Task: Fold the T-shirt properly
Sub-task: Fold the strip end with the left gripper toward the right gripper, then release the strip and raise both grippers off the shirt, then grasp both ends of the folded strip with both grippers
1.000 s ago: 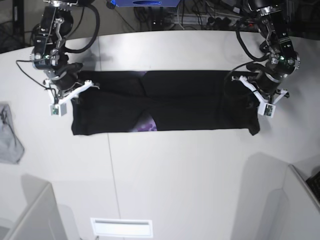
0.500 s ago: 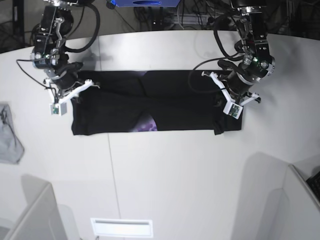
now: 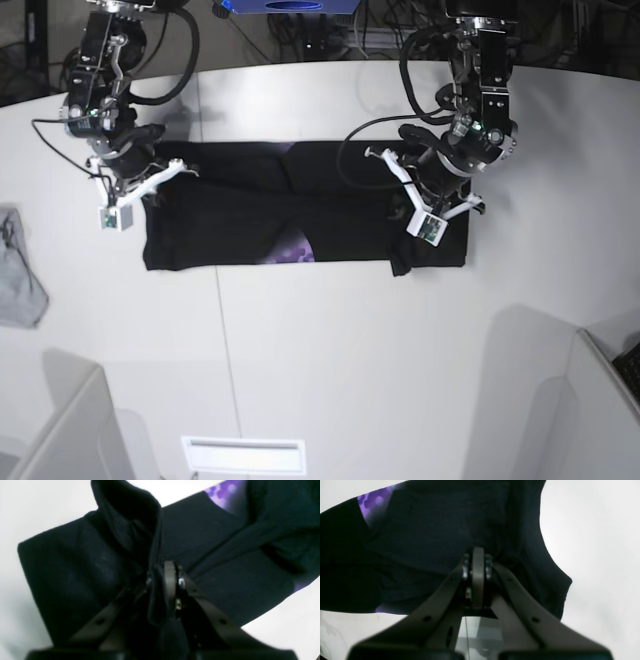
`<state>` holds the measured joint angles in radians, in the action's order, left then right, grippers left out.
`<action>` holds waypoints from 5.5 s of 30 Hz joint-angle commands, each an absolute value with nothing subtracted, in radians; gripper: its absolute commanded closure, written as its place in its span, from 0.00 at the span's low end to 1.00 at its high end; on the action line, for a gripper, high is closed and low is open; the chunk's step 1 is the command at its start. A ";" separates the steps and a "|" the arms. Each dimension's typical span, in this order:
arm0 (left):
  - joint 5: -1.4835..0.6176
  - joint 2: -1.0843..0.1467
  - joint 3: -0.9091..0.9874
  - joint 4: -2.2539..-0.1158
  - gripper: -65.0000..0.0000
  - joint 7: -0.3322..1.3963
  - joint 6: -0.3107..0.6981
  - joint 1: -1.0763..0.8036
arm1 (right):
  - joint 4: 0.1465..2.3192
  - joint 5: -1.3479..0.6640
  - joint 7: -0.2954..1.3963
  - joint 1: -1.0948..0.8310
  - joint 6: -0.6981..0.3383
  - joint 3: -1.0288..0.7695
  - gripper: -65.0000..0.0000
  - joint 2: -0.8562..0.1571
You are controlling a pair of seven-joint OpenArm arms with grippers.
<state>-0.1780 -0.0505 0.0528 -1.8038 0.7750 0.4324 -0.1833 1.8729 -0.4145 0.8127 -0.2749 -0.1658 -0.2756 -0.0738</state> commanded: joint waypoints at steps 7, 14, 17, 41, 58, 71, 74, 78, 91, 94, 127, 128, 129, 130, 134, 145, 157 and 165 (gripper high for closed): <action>-0.189 -0.019 0.004 -1.796 1.00 0.754 0.429 -0.151 | 1.891 -0.423 0.796 -0.266 -0.170 -0.280 1.00 -0.082; -0.191 0.010 0.002 -1.745 1.00 0.754 0.429 -0.148 | 1.890 -0.423 0.796 -0.265 -0.170 -0.280 1.00 -0.082; -0.191 0.013 0.002 -1.747 1.00 0.754 0.429 -0.148 | 1.890 -0.423 0.796 -0.265 -0.170 -0.280 1.00 -0.082; -0.183 0.041 -0.028 -1.728 1.00 0.822 0.429 -0.102 | 1.890 -0.423 0.796 -0.265 -0.170 -0.280 1.00 -0.082; -0.191 0.041 -0.030 -1.684 1.00 0.822 0.429 -0.088 | 1.890 -0.423 0.796 -0.263 -0.170 -0.280 1.00 -0.082; -0.191 0.084 -0.048 -1.684 0.44 0.822 0.429 -0.085 | 1.890 -0.423 0.796 -0.254 -0.170 -0.280 1.00 -0.082; -0.191 0.087 -0.127 -1.684 0.43 0.822 0.429 -0.085 | 1.888 -0.423 0.796 -0.254 -0.170 -0.280 1.00 -0.082; -0.191 0.090 -0.180 -1.684 0.43 0.819 0.429 -0.084 | 1.888 -0.423 0.796 -0.252 -0.170 -0.280 1.00 -0.082; -0.193 0.021 0.183 -1.896 1.00 0.823 0.430 -0.154 | 1.879 -0.601 0.905 -0.166 -0.170 -0.481 0.95 -0.077; -0.193 -0.015 0.306 -1.899 1.00 0.823 0.430 -0.176 | 1.793 -0.727 1.018 -0.102 -0.170 -0.550 0.55 -0.116; -0.193 -0.113 0.659 -1.830 1.00 0.816 0.565 -0.245 | 1.365 -0.912 1.036 -0.008 -0.170 -0.354 0.23 -0.246; -0.193 -0.114 0.641 -1.821 1.00 0.816 0.565 -0.245 | 1.365 -0.911 1.038 -0.008 -0.170 -0.352 0.23 -0.246; -0.191 -0.114 0.621 -1.810 1.00 0.816 0.565 -0.245 | 1.368 -0.892 1.038 -0.007 -0.170 -0.352 0.23 -0.246; -0.191 -0.114 0.607 -1.802 1.00 0.816 0.565 -0.245 | 1.371 -0.872 1.038 -0.005 -0.170 -0.352 0.23 -0.246; -0.189 -0.111 0.564 -1.764 1.00 0.814 0.565 -0.243 | 1.372 -0.779 1.029 -0.001 -0.171 -0.289 0.23 -0.246; -0.182 -0.113 0.536 -1.698 1.00 0.814 0.564 -0.222 | 1.365 -0.736 1.046 0.007 -0.173 -0.269 0.23 -0.282; -0.182 -0.111 0.464 -1.627 1.00 0.814 0.564 -0.194 | 1.365 -0.733 1.099 -0.004 -0.268 -0.269 0.23 -0.272; -0.182 -0.107 0.455 -1.627 1.00 0.814 0.564 -0.185 | 1.363 -0.734 1.084 -0.013 -0.269 -0.183 0.23 -0.274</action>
<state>-0.1799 -0.1024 0.4557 -1.6176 0.8131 0.5579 -0.1917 1.3754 -0.7643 1.0241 0.0021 -0.2787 -0.1913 -0.2707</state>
